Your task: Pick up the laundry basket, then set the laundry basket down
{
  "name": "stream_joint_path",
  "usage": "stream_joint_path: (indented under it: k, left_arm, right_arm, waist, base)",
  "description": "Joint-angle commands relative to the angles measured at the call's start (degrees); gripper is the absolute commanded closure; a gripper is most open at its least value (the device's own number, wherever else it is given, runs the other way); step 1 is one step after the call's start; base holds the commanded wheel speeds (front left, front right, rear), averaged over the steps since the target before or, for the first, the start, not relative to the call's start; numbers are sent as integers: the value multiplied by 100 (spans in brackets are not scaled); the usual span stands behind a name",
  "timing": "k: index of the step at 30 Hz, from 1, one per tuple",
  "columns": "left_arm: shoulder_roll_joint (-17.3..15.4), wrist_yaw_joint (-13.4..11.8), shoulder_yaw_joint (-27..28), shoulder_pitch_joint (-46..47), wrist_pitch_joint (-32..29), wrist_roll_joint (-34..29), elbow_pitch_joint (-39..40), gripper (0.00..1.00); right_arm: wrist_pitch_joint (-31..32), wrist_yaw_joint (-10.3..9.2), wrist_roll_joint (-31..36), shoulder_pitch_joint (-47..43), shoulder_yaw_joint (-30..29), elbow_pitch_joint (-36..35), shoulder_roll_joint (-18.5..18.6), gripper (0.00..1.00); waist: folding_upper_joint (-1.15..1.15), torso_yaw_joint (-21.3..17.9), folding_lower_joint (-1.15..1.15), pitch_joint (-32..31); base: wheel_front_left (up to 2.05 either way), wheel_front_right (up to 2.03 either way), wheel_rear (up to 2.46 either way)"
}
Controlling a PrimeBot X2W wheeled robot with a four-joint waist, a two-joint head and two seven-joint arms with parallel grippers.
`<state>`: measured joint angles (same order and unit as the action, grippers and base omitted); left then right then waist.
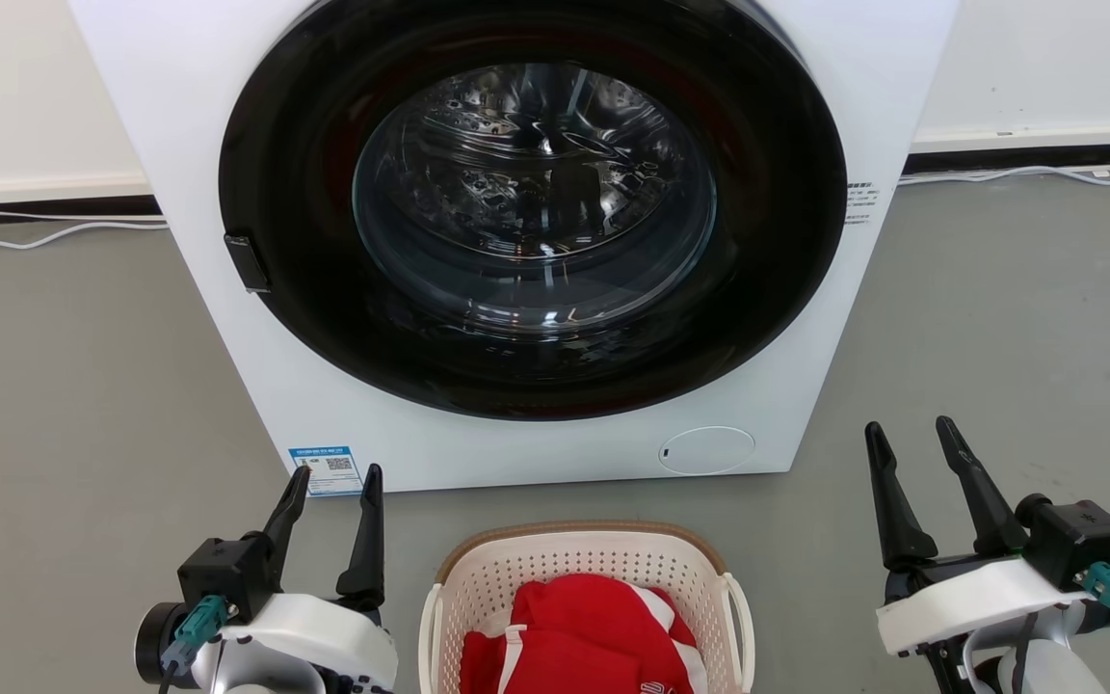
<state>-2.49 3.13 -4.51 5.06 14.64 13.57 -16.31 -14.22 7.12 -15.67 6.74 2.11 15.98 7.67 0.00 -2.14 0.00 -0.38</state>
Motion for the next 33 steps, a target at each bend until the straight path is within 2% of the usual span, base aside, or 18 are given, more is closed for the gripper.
stream_joint_path:
  k: [1, 9, 10, 14, 18, 22, 33]
  left_arm:
    - [-45, 13, 178, 150, 36, 20, 135, 0]
    - [-41, 64, 135, 130, 36, 150, 59, 0]
    - [3, 47, -22, 0, 0, 129, -81, 100]
    - [37, 50, 25, -26, -71, 299, -259, 100]
    - [34, 63, 61, -28, -143, 552, -237, 100]
    - [32, 75, 88, -32, -202, 802, -215, 100]
    - [25, 110, 176, -23, -376, 1485, -163, 100]
  right_arm:
    - [-78, 36, -13, 81, 120, -95, 56, 0]
    - [-78, 36, -29, 90, 141, -58, 57, 0]
    - [0, 0, -7, 1, 4, 70, 5, 100]
    - [65, -4, -178, -63, -23, 208, -42, 100]
    - [134, -3, -426, -71, -53, 185, -57, 100]
    - [197, -2, -671, -75, -78, 171, -71, 100]
    - [374, 2, -1346, -72, -150, 134, -110, 100]
  waist:
    - [0, -7, 0, -4]
    - [0, -49, 0, -9]
    - [0, -50, 0, -10]
    - [0, -47, 2, -10]
    - [0, -38, 13, -20]
    - [0, -29, 1, -9]
    - [0, -6, 0, 1]
  base:
    - [0, 0, 0]
    - [0, 0, 0]
    - [0, 0, 0]
    - [0, 0, 0]
    - [0, 0, 0]
    - [0, 0, 0]
    - [0, 0, 0]
